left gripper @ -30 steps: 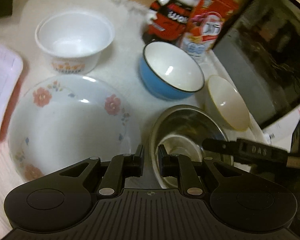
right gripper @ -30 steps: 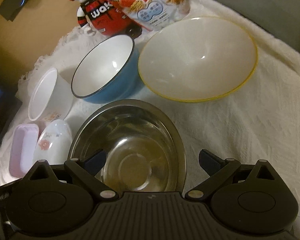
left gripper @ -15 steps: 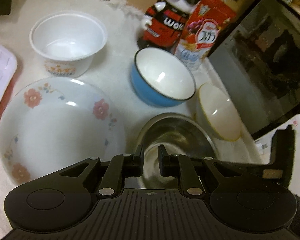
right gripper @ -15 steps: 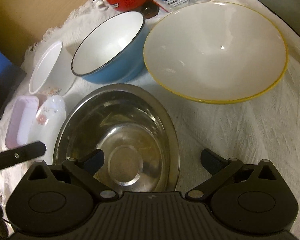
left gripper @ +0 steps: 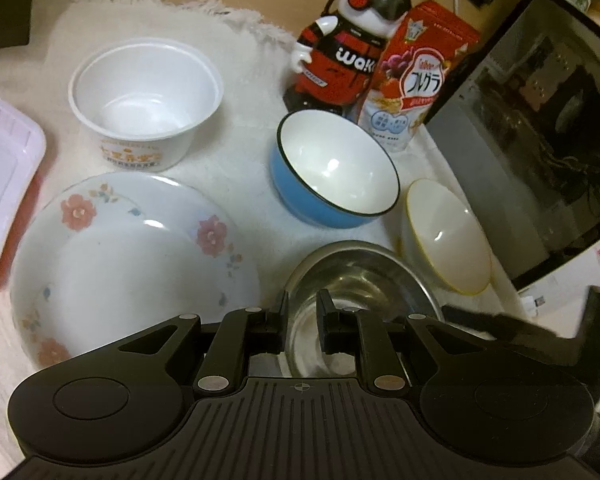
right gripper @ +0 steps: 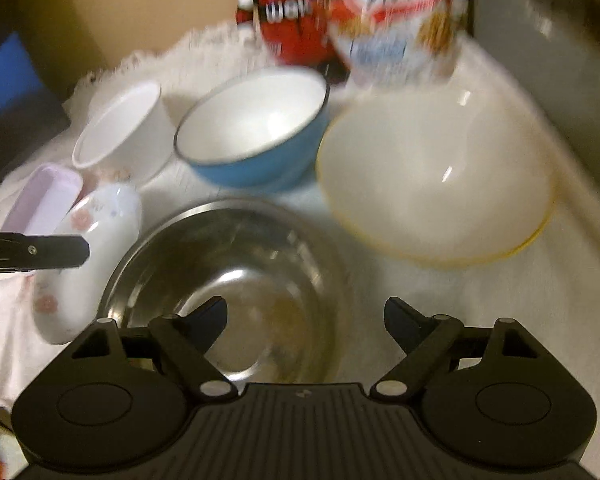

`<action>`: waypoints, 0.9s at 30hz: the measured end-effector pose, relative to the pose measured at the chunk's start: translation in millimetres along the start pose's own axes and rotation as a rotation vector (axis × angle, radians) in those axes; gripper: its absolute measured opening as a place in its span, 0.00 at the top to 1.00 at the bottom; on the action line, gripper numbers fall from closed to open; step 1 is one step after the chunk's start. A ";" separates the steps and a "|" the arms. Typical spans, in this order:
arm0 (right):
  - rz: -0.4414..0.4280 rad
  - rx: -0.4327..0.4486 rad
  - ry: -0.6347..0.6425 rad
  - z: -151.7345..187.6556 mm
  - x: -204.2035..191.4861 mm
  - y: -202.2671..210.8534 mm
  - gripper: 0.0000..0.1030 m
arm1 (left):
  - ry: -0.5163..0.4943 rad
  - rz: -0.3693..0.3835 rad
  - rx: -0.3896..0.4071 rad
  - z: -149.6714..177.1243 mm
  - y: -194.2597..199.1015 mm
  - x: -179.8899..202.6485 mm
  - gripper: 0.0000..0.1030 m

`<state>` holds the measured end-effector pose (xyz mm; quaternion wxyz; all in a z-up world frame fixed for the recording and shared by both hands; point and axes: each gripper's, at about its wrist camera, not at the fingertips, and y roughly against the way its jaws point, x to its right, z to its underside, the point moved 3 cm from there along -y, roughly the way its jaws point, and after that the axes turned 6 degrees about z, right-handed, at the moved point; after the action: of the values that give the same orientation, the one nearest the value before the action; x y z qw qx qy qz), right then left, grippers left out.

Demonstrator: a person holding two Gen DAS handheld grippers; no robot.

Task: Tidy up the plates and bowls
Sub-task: 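Move the left gripper to the stainless steel bowl rim and grasp it, then lift the steel bowl with the left gripper and lower it onto the floral plate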

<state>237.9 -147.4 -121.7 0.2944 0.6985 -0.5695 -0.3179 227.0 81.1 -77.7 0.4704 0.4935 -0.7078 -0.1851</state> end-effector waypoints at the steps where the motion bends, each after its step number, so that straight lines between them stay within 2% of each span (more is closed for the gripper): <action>1: 0.007 0.010 -0.006 -1.2 0.5 1.2 0.17 | -0.007 0.003 -0.005 -0.2 -2.7 1.0 0.84; 3: 0.006 0.004 -0.020 -3.1 3.8 0.8 0.23 | -0.026 -0.001 -0.020 -0.5 -9.8 2.8 0.84; 6: 0.008 -0.031 -0.042 -2.8 4.3 -6.2 0.32 | -0.052 -0.053 -0.057 1.1 -20.2 2.4 0.84; 8: 0.005 -0.061 -0.056 1.1 2.6 -11.0 0.34 | -0.070 -0.076 -0.065 4.5 -24.4 -0.5 0.84; 10: -0.009 -0.097 -0.059 7.4 1.1 -15.9 0.44 | -0.066 -0.069 -0.098 7.6 -30.0 -3.4 0.84; 14: -0.042 -0.148 -0.067 12.4 -1.6 -23.5 0.57 | -0.103 -0.059 -0.126 11.6 -38.8 2.3 0.71; 16: -0.050 -0.160 -0.064 13.4 -3.2 -26.1 0.64 | -0.124 -0.068 -0.137 13.5 -44.4 5.1 0.71; 18: -0.045 -0.160 -0.054 12.3 -4.5 -27.4 0.65 | -0.134 -0.083 -0.153 14.3 -50.5 5.5 0.75; 19: -0.043 -0.161 -0.049 12.0 -5.3 -27.6 0.65 | -0.144 -0.117 -0.135 13.7 -53.6 5.2 0.76; 22: -0.038 -0.163 -0.045 10.3 -6.0 -26.0 0.65 | -0.143 -0.150 -0.153 14.5 -58.9 6.8 0.77; 27: -0.046 -0.137 -0.030 1.1 -11.2 -14.1 0.64 | -0.074 -0.138 -0.168 12.7 -51.2 3.3 0.77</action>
<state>244.0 -134.0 -132.1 0.3258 0.6847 -0.5345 -0.3732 242.8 52.8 -119.5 0.4698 0.4926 -0.6712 -0.2936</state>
